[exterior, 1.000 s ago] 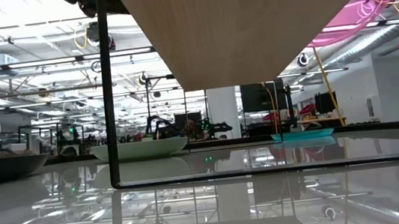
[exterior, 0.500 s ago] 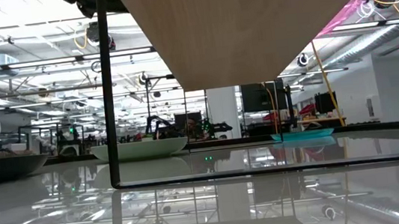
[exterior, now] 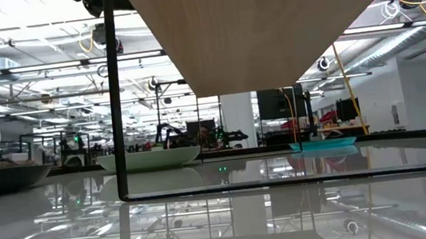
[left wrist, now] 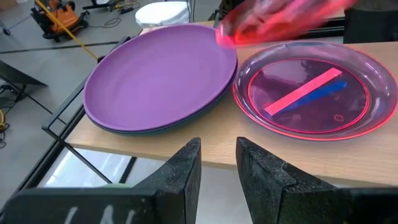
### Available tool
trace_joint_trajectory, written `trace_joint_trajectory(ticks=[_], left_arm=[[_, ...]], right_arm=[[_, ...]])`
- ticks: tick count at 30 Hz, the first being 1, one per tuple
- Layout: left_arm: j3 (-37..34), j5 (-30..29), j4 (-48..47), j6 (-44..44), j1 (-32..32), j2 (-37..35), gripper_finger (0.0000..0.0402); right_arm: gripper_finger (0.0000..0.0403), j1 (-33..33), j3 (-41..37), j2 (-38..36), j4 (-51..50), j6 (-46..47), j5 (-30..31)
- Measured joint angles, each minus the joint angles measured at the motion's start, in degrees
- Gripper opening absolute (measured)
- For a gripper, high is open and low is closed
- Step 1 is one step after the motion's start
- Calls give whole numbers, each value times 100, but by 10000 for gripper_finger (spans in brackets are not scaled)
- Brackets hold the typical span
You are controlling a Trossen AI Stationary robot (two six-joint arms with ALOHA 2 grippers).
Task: Place and stack plates onto a shelf
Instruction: Stack the pink transparent plate on top of the pink transparent plate on the shelf
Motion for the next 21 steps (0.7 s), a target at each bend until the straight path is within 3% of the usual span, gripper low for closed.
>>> trace_joint_trajectory(ticks=[12,21], left_arm=[[0,45,2,0,0,2,108],[0,45,2,-2,-2,2,108]], right_arm=[[0,-61,-2,519,850,-388,-406],[0,-61,-4,790,761,-300,-622]])
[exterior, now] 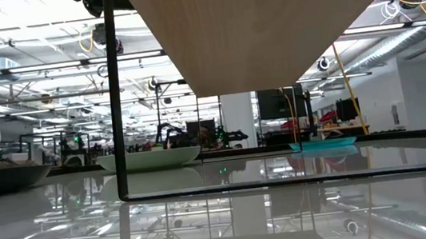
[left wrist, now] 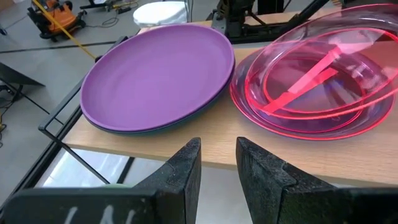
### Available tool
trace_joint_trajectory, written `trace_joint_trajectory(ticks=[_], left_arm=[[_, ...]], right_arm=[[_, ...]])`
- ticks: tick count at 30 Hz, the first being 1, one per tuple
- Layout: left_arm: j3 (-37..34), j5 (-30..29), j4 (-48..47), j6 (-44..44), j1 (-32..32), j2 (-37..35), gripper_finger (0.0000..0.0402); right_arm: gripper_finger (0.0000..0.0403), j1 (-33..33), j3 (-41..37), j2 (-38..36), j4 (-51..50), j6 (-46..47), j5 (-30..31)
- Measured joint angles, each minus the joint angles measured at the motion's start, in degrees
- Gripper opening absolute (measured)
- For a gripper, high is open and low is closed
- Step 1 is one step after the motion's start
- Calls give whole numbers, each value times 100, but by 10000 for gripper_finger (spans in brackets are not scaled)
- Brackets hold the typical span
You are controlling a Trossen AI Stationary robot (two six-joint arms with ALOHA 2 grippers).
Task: Place and stack plates onto a shelf
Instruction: Stack the pink transparent plate on top of the pink transparent plate on the shelf
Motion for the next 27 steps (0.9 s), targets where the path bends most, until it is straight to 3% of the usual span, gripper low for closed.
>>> trace_joint_trajectory(ticks=[13,23,27], left_arm=[[0,1,0,-2,0,0,108],[0,311,0,-87,-2,0,108],[0,549,-2,-127,-2,0,108]], right_arm=[[7,-64,-235,1,114,63,7],[78,-133,-435,-1,214,297,-20],[107,-133,-435,-69,377,298,-293]])
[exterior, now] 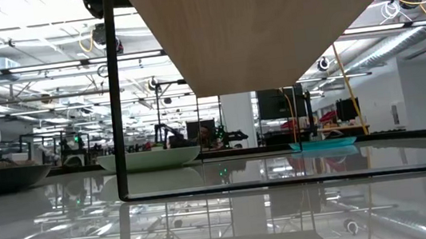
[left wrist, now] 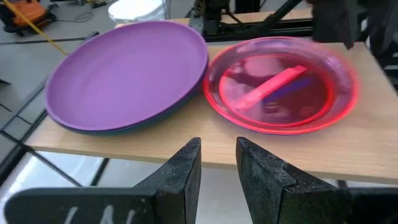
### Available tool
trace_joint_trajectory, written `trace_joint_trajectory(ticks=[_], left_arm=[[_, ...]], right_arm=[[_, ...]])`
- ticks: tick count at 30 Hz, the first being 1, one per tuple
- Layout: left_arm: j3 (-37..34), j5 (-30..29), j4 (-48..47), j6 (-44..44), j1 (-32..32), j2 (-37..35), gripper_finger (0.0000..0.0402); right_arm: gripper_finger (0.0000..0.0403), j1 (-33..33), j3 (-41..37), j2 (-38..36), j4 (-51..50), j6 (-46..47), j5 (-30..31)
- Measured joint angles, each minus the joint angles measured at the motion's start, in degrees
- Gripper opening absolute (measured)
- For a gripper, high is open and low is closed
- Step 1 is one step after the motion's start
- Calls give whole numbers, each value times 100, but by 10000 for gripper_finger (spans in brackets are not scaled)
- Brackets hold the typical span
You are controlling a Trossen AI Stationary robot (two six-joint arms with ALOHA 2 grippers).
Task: Place and stack plates onto a shelf
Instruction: Stack the pink transparent plate on top of the pink transparent plate on the shelf
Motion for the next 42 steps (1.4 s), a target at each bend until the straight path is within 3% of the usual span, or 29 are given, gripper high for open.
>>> trace_joint_trajectory(ticks=[9,22,28,34,42], left_arm=[[0,168,-15,-107,0,0,108],[0,165,-62,-171,0,2,108],[0,165,-10,-188,0,2,108],[0,165,-13,-234,0,2,108],[0,148,-78,-190,11,4,108]], right_arm=[[128,48,0,-227,-129,173,20],[68,103,4,-656,-2417,1788,796],[33,-163,-152,-560,-1775,1699,1030],[3,-543,-326,-283,-779,1006,-95],[1,-649,-330,-230,-835,930,-148]])
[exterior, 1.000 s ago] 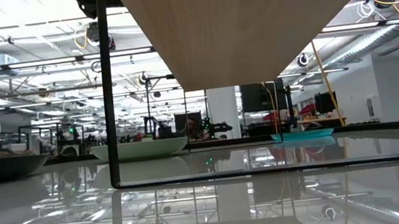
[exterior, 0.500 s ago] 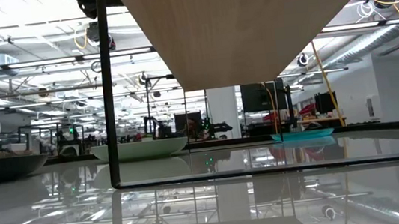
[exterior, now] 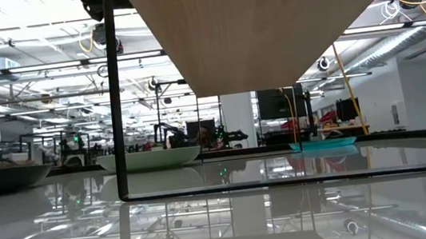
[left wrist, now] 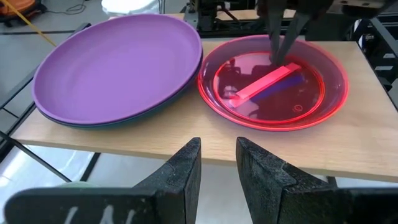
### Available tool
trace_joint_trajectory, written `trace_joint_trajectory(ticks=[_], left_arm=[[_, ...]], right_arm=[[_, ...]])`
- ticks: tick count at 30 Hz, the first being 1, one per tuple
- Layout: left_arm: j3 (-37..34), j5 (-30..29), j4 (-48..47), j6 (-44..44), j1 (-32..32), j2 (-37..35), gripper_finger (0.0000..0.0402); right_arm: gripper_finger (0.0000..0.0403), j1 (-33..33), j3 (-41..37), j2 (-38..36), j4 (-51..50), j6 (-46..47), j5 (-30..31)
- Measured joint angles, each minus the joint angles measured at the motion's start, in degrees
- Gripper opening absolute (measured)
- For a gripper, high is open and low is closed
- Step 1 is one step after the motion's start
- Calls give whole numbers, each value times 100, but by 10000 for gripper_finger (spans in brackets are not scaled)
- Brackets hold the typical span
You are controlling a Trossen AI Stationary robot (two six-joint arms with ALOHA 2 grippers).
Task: Place and stack plates onto a shelf
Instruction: Stack the pink transparent plate on top of the pink transparent plate on the shelf
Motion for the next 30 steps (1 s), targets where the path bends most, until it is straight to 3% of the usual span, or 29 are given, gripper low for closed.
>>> trace_joint_trajectory(ticks=[7,19,30], left_arm=[[0,-2,-29,82,0,0,108],[0,-2,-20,17,0,0,108],[0,-2,-129,22,0,0,108]], right_arm=[[0,-59,0,2,-214,54,-28],[0,-55,3,26,-78,187,-870],[0,6,4,7,231,-87,-926]])
